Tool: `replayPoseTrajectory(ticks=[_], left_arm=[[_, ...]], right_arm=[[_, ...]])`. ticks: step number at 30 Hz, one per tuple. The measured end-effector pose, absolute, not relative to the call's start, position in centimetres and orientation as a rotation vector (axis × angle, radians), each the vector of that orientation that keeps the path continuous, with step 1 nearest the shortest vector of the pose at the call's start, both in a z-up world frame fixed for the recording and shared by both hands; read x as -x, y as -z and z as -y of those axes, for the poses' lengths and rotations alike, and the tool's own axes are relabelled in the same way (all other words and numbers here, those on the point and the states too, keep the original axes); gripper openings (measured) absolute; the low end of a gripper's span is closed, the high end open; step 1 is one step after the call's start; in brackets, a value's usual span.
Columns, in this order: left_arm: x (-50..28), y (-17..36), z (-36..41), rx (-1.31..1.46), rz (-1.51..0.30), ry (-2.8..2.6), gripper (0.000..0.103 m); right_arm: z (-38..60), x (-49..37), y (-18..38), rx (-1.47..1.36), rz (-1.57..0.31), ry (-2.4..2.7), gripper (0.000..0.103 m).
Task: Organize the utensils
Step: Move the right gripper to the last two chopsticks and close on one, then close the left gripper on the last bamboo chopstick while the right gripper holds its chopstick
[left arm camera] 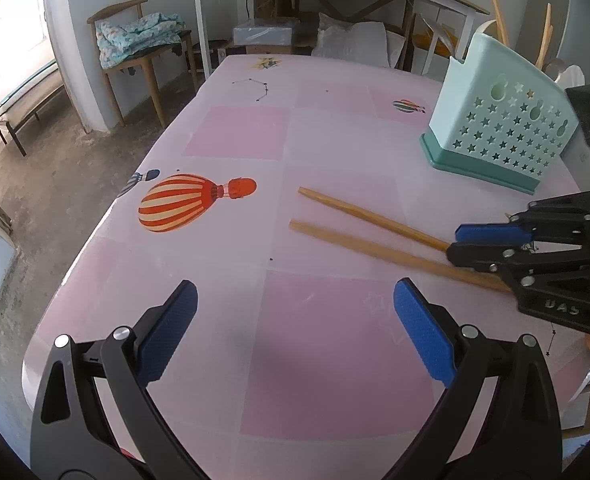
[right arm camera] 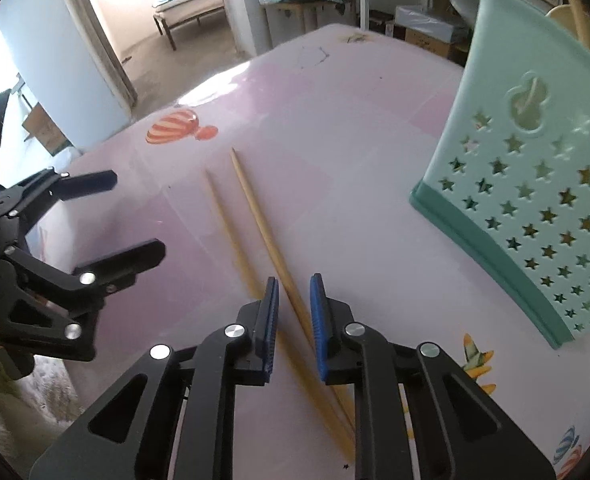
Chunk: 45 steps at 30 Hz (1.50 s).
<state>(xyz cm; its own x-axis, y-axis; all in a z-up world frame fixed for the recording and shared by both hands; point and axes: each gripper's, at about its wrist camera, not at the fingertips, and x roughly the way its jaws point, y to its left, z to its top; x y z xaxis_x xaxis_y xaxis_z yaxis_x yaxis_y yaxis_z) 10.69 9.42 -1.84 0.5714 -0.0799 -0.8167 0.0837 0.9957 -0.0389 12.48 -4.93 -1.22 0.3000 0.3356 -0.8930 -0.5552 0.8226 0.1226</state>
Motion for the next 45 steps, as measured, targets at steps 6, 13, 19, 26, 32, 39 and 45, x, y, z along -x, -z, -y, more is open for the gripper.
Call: replayPoseTrajectory(ticks=[6,13,19,26,32,39,45], left_arm=[[-10.8,2.2,-9.3,0.009,-0.968,0.106,0.095],[-10.7,2.2,-8.9,0.053,-0.952,0.183,0.095],[-10.3,2.0,-8.1,0.130,-0.959,0.296,0.092],[-10.5,3.1,-6.5,0.174,-1.006,0.359,0.058],[-11.1,3.3,-4.9,0.116,-1.004,0.355,0.037],[-11.9,3.2,-3.3,0.030,-0.989,0.365,0.027],[-12.7,3.1,-2.1,-0.025,-0.979,0.403,0.020]], right_arm=[[5.3,-12.7,1.2,0.206,-1.136,-0.582,0.012],[7.8,-11.8,0.9,0.140,-1.179,-0.516,0.011],[10.4,-9.3,1.0,0.052,-1.204,-0.460,0.011],[10.5,-6.6,1.2,-0.043,-1.220,-0.474,0.011],[10.0,-5.6,1.1,-0.093,-1.212,-0.485,0.010],[13.5,-5.1,1.0,-0.123,-1.190,-0.350,0.006],[16.5,-4.4,1.2,-0.182,-1.178,-0.251,0.006]])
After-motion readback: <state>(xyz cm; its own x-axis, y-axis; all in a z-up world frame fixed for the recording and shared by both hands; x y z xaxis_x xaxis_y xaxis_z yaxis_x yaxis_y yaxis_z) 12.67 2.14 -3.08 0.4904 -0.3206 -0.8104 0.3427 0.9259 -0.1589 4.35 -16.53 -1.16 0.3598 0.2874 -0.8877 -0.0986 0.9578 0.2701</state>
